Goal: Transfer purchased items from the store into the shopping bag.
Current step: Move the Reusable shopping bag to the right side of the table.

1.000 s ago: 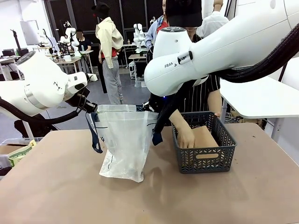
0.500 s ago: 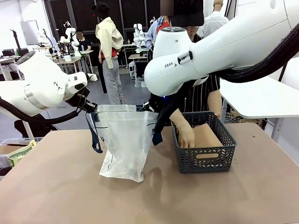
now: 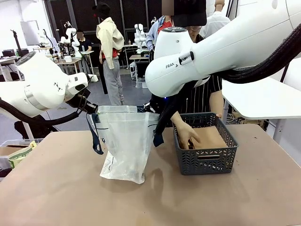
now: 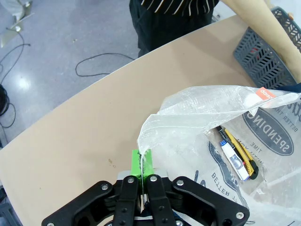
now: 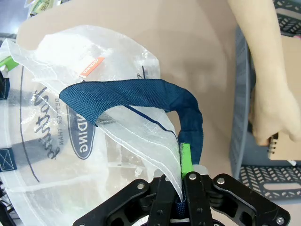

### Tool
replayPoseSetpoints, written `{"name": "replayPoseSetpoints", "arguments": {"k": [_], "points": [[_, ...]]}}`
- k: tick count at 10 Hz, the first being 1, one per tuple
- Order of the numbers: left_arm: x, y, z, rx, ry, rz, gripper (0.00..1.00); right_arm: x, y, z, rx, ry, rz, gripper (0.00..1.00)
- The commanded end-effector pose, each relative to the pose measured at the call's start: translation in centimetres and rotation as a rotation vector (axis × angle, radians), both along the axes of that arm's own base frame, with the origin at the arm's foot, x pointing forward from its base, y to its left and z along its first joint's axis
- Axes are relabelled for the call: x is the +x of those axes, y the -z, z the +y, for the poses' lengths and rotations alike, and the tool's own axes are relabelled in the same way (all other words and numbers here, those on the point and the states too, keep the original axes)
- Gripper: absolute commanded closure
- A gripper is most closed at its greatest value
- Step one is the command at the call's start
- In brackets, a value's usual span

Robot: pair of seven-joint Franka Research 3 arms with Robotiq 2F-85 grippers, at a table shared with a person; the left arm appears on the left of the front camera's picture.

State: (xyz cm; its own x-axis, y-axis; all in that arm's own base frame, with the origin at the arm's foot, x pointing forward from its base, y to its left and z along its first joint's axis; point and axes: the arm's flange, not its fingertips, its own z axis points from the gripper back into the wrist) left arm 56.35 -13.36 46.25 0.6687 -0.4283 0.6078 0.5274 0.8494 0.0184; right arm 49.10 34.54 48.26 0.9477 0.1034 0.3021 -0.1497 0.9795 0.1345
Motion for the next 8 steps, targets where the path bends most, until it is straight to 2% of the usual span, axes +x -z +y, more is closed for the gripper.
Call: {"name": "replayPoseSetpoints", "arguments": {"k": [1, 8], "points": [[-0.24, -0.29, 0.17, -0.001, -0.008, -0.002, 1.00, -0.31, 0.27, -0.34, 0.016, -0.001, 0.009, 1.00], [-0.24, -0.29, 0.17, -0.001, -0.008, -0.002, 1.00, -0.31, 0.27, -0.34, 0.016, -0.001, 0.009, 1.00]]}}
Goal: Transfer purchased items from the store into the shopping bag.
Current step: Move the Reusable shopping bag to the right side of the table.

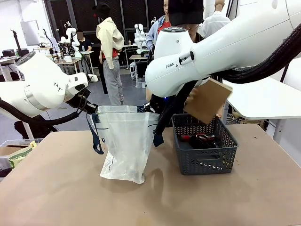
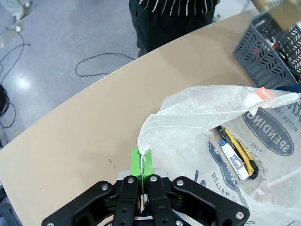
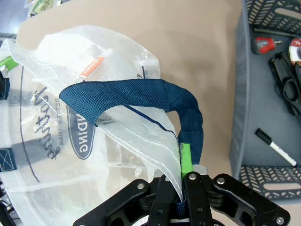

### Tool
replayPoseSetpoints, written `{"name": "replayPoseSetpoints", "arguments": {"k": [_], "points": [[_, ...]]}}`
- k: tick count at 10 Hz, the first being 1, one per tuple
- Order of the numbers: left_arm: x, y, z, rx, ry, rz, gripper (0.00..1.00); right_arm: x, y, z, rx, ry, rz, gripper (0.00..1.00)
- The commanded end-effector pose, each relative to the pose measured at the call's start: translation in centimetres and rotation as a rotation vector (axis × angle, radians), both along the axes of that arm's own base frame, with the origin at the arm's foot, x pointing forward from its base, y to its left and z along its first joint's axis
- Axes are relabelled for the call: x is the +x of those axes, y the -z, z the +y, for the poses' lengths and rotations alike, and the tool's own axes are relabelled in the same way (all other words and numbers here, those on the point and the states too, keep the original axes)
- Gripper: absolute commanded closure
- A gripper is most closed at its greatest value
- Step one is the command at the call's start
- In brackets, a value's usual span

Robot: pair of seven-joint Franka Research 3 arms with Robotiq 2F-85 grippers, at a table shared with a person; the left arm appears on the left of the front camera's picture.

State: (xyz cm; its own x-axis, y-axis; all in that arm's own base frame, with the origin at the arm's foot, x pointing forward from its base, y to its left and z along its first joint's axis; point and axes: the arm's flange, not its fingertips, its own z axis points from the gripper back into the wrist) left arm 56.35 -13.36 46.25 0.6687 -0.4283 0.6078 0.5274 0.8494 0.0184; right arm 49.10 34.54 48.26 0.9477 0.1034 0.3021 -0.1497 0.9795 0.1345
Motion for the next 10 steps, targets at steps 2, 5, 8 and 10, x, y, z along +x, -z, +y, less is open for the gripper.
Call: {"name": "replayPoseSetpoints", "arguments": {"k": [2, 5, 8, 10], "points": [[-0.24, -0.29, 0.17, -0.001, -0.008, -0.002, 1.00, -0.31, 0.27, -0.34, 0.016, -0.001, 0.009, 1.00], [-0.24, -0.29, 0.17, -0.001, -0.008, -0.002, 1.00, -0.31, 0.27, -0.34, 0.016, -0.001, 0.009, 1.00], [-0.24, -0.29, 0.17, -0.001, -0.008, -0.002, 1.00, -0.31, 0.27, -0.34, 0.016, -0.001, 0.009, 1.00], [-0.24, -0.29, 0.17, -0.001, -0.008, -0.002, 1.00, -0.31, 0.27, -0.34, 0.016, -0.001, 0.009, 1.00]]}}
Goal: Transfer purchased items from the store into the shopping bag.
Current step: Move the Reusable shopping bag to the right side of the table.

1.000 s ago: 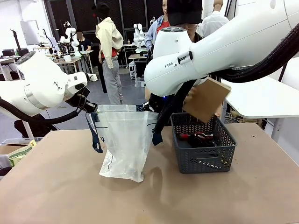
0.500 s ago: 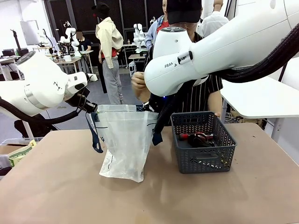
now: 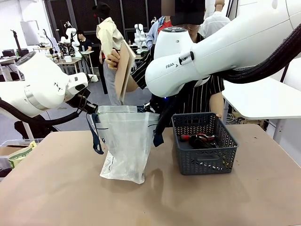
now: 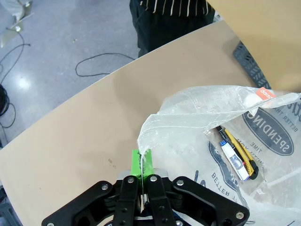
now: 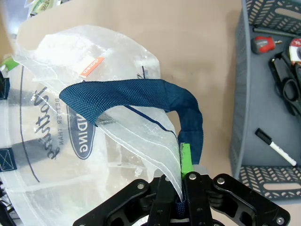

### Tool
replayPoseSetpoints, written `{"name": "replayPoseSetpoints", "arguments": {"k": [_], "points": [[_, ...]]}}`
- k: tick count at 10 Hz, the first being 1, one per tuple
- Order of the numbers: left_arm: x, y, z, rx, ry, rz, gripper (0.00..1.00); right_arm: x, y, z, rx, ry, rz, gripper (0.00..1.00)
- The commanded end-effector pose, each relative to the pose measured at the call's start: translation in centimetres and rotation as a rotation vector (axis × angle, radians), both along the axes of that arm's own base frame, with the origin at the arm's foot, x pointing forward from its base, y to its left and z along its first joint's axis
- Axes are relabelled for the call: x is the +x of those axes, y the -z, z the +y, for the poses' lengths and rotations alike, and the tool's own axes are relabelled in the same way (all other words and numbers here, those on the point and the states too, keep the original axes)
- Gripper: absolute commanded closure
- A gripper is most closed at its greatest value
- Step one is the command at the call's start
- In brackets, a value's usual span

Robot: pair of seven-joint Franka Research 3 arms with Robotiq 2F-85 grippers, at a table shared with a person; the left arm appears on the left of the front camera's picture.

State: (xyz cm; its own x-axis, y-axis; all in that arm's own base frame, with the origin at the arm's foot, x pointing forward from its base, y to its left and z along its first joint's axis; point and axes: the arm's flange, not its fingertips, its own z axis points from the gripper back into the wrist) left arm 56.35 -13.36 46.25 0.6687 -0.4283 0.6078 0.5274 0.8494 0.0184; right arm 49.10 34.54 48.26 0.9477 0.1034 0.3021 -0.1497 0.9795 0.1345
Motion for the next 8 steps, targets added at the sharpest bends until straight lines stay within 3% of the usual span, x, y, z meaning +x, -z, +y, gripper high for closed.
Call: {"name": "replayPoseSetpoints", "arguments": {"k": [1, 8], "points": [[-0.24, -0.28, 0.16, -0.001, -0.008, -0.002, 1.00, -0.31, 0.27, -0.34, 0.016, -0.001, 0.009, 1.00], [-0.24, -0.28, 0.16, -0.001, -0.008, -0.002, 1.00, -0.31, 0.27, -0.34, 0.016, -0.001, 0.009, 1.00]]}}
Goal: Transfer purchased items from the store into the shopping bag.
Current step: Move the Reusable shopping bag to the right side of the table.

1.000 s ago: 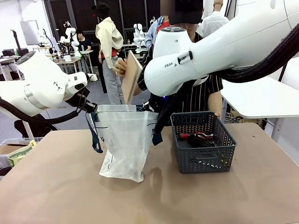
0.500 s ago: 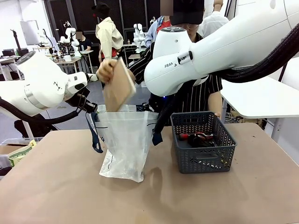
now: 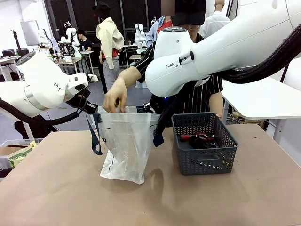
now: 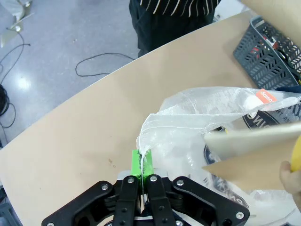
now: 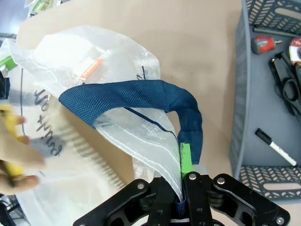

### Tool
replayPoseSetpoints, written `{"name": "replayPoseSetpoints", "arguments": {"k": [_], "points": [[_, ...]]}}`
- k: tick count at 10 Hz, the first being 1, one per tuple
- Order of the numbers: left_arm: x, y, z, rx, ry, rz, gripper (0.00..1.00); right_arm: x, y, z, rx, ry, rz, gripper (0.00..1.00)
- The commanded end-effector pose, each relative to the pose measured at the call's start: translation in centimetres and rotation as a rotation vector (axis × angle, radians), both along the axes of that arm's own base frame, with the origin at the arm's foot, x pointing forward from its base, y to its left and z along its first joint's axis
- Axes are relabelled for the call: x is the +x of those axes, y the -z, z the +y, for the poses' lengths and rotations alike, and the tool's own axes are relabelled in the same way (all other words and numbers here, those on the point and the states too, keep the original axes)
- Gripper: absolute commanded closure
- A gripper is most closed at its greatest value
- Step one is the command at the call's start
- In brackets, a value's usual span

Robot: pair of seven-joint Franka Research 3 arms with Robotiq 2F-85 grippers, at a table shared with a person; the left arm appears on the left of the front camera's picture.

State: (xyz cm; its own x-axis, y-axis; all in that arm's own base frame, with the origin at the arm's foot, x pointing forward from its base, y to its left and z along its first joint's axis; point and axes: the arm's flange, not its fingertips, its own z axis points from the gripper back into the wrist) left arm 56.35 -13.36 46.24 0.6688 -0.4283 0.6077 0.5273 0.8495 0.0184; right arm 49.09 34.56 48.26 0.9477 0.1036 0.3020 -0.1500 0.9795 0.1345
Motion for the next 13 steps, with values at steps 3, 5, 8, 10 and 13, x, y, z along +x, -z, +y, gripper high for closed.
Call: {"name": "replayPoseSetpoints", "arguments": {"k": [3, 5, 8, 10, 13], "points": [[-0.24, -0.29, 0.16, -0.001, -0.008, -0.002, 1.00, -0.30, 0.26, -0.36, 0.016, -0.001, 0.008, 1.00], [-0.24, -0.29, 0.16, -0.001, -0.008, -0.002, 1.00, -0.30, 0.26, -0.36, 0.016, -0.001, 0.008, 1.00], [-0.24, -0.29, 0.16, -0.001, -0.008, -0.002, 1.00, -0.30, 0.26, -0.36, 0.016, -0.001, 0.008, 1.00], [-0.24, -0.29, 0.16, -0.001, -0.008, -0.002, 1.00, -0.30, 0.26, -0.36, 0.016, -0.001, 0.008, 1.00], [-0.24, -0.29, 0.16, -0.001, -0.008, -0.002, 1.00, -0.30, 0.26, -0.36, 0.016, -0.001, 0.008, 1.00]]}}
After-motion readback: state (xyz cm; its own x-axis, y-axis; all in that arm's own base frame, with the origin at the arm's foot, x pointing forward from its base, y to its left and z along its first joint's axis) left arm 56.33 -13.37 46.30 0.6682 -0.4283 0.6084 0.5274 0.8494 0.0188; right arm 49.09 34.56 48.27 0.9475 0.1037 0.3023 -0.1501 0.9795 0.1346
